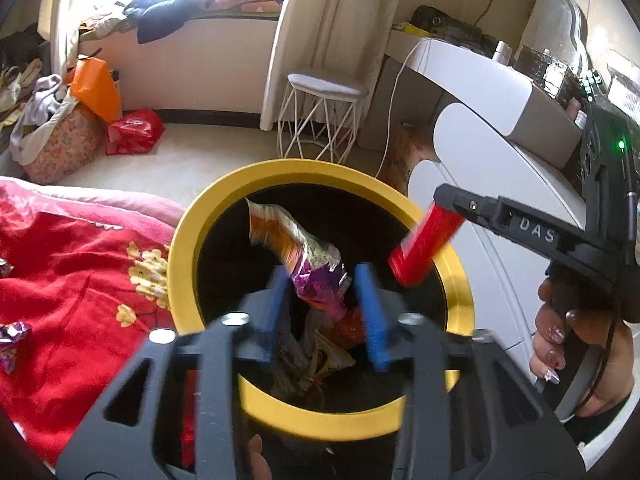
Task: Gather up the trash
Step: 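Open both grippers to drop the wrapper and can into the bin, then move both open grippers back toward the last two wrappers on the bedspread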
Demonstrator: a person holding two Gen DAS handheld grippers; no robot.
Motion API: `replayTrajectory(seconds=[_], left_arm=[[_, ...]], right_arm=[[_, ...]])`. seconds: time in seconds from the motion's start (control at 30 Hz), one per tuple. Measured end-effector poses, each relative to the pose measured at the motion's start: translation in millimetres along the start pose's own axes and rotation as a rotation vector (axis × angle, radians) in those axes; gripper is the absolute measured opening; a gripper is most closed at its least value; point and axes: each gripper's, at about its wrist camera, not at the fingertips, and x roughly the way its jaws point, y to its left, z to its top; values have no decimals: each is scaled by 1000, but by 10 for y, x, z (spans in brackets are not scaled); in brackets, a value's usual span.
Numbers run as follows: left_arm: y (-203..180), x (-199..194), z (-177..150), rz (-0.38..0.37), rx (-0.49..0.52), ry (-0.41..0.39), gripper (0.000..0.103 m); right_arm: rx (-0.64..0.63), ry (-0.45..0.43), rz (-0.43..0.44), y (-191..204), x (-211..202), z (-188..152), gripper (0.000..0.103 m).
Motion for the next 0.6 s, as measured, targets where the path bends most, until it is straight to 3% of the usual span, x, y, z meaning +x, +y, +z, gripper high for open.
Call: replayTrajectory(seconds=[0.1,0.17,0.23,0.27,0.6], left_arm=[[19,-63,16,-4,-5,-12,56],[19,-113,16,1,-1,-20,67],[34,-167,17,13,-6,-26,89],[46,-200,13,15,-11,-31,92],[175,-508,-62,78,-47,-66,92]], right_arm=[[-5,-7,-2,15,-24,-2,44],[-11,-11,1,31,-44,-2,46],[-15,-20,1,58,-72,3,49],[-16,-23,4,70,-85,2,52],[-77,-57,18,260,-255,-3,66]])
